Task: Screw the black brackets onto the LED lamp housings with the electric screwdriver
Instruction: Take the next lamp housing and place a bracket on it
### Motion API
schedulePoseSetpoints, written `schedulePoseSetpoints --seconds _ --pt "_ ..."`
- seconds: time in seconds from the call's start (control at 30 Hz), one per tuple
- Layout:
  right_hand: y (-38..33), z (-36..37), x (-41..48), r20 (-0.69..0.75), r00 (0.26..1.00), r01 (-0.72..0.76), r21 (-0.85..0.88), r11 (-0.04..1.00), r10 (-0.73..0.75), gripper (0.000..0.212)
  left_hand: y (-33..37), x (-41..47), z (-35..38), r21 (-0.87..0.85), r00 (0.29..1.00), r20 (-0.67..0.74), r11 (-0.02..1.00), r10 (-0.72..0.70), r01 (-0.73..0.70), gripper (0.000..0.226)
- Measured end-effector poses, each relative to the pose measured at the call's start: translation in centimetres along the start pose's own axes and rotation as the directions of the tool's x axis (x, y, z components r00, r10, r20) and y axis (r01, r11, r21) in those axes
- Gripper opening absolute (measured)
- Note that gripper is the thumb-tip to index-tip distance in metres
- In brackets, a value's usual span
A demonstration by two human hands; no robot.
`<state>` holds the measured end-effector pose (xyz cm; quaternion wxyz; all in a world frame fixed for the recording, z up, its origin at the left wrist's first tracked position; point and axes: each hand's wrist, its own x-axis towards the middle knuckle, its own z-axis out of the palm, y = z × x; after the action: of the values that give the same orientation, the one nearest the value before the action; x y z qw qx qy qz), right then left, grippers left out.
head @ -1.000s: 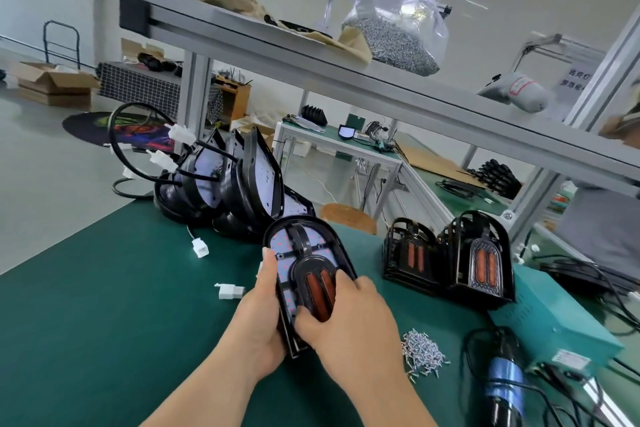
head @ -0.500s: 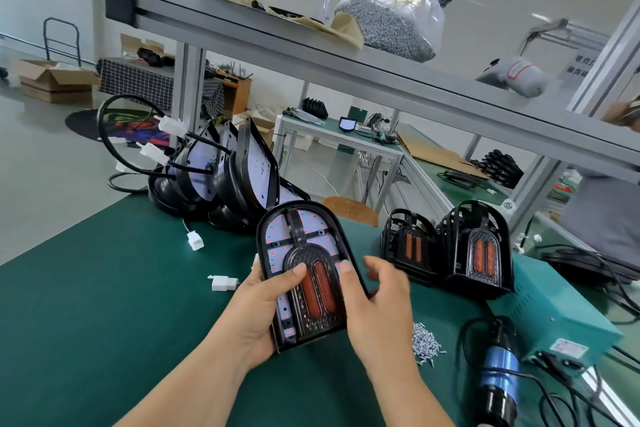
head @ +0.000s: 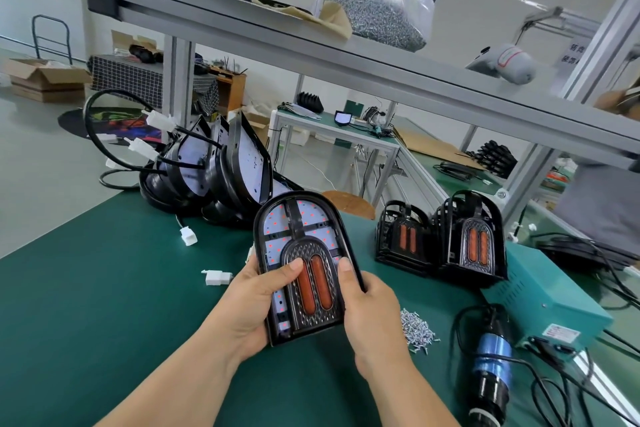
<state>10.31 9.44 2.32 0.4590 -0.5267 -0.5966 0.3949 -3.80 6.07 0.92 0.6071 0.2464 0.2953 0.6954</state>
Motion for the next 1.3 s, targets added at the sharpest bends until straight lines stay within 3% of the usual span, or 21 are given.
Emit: schedulePoseSetpoints --seconds 0.1,0.23,0.37,0.97,1.07,1.17,1.23,1.3 --pt "-0.1 -0.3 0.1 0.071 0.997 -0.017 -0.023 1.000 0.019 0.048 0.1 0.0 -0.1 0.007 1.000 0.013 1.000 0.003 -0.003 0.047" --pt "-2.1 -1.4 0.3 0.143 0.989 0.021 0.069 0.997 -0.031 0.082 -0.1 -0.4 0.2 0.133 0.996 0.087 0.991 -0.019 0.008 0.039" --pt "-3.8 -2.5 0.7 0.141 0.975 0.148 0.166 0.975 -0.172 0.065 -0.8 -0.8 1.0 0.251 0.981 0.192 0.968 -0.035 -0.015 0.047" --pt "-3.9 -1.9 -0.1 0.030 0.996 0.064 0.433 0.899 -0.086 0.058 -0.4 -0.6 0.8 0.426 0.956 0.291 0.889 0.038 -0.166 0.062" --pt "-4.3 -1.9 -0.1 -0.015 0.999 -0.013 0.623 0.782 0.028 0.056 0.7 -0.5 0.4 0.398 0.965 0.243 0.898 0.093 -0.187 0.085" --pt "-4.5 -1.7 0.0 0.037 0.980 -0.138 0.837 0.530 0.196 0.071 0.8 -0.5 0.0 0.184 0.982 0.126 0.969 0.142 -0.164 0.119" --pt "-4.5 -1.3 0.1 0.095 0.979 -0.160 0.907 0.391 0.182 0.073 0.4 -0.7 0.6 0.151 0.981 0.114 0.973 0.160 -0.176 0.125" --pt "-4.3 -0.6 0.1 0.106 0.980 -0.159 0.927 0.340 0.168 0.068 -0.6 -1.1 1.4 0.094 0.982 0.096 0.981 0.161 -0.170 0.131"
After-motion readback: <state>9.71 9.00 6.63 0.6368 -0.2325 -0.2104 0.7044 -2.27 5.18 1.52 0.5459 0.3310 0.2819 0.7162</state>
